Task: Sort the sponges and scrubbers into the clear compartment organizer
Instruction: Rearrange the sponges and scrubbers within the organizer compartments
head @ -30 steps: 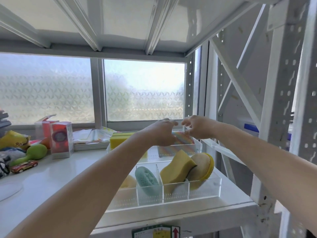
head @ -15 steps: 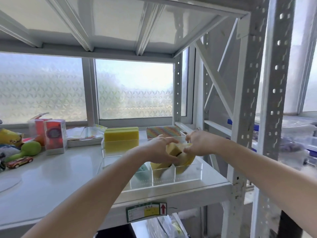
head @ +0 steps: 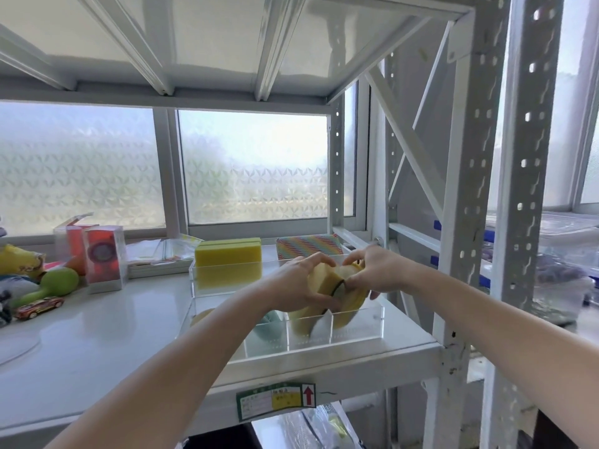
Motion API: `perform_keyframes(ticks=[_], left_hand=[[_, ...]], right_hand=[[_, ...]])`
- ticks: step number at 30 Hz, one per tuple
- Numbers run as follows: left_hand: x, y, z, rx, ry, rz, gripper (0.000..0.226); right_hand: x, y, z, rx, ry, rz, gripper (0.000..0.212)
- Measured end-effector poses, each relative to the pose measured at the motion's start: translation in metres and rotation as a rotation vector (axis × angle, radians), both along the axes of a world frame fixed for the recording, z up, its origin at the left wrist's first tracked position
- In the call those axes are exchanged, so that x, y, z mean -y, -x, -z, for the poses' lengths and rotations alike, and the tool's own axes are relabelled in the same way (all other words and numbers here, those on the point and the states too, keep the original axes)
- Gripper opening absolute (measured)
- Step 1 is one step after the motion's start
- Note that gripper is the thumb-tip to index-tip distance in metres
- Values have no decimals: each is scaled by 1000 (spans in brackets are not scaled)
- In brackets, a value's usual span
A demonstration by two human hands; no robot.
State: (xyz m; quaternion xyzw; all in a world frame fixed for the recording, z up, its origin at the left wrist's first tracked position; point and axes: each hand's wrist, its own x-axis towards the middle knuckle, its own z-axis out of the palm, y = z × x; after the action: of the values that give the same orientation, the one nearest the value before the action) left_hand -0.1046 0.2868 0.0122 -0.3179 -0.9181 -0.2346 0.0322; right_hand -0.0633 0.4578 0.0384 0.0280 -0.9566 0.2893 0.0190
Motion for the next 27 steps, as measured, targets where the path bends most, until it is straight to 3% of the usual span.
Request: perform_keyframes(ticks=[9,20,24,27], left_hand=[[-1,3,0,-17,19,13,66],[-6,4,3,14,19,19,67],[0,2,-1,7,52,4,80],[15,-4,-11,-32,21,-18,84]], right_hand=[[-10,7,0,107,1,38,43],[-8,11,9,73,-126,102,38],[-3,4,1,-12,-187,77,39],[8,0,-9,-191,-253,7,42]])
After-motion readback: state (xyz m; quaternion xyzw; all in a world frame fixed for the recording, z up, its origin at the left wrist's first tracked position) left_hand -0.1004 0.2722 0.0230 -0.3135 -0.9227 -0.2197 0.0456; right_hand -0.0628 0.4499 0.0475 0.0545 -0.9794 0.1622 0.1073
